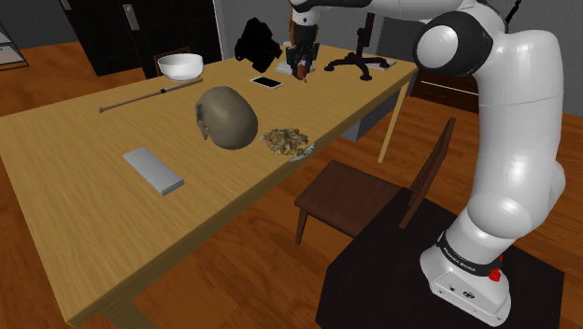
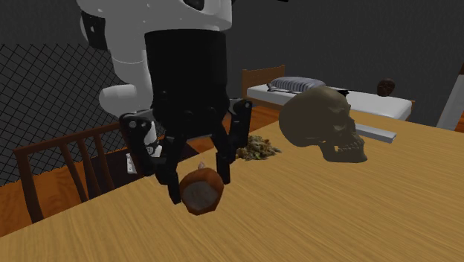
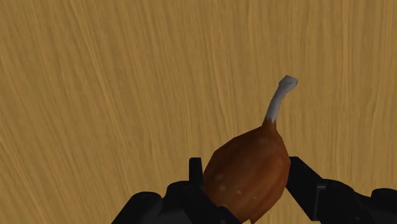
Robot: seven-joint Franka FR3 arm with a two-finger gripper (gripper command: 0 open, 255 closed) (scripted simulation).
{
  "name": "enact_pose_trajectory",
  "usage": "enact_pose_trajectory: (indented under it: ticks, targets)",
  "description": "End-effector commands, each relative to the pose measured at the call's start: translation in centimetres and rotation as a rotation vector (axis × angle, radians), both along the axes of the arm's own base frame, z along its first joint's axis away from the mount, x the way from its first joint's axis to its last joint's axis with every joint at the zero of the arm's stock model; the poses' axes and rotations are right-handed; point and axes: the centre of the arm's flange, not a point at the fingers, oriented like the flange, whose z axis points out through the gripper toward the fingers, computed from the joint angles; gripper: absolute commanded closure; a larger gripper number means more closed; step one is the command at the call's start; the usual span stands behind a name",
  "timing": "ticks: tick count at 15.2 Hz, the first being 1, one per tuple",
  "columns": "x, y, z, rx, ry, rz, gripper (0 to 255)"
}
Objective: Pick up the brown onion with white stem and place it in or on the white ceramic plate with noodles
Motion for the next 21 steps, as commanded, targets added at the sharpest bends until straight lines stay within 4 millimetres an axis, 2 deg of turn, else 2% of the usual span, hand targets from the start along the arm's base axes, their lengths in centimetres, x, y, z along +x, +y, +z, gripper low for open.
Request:
enact_pose_trajectory:
  ticks: [1,2,21]
  targets:
    - [-0.1,0.0,1.1,0.0,0.001,0.0,255]
    - [-0.1,0.0,1.3,0.0,0.001,0.0,255]
    - [-14.3,20.7,1.8,0.0,0.001,0.0,255]
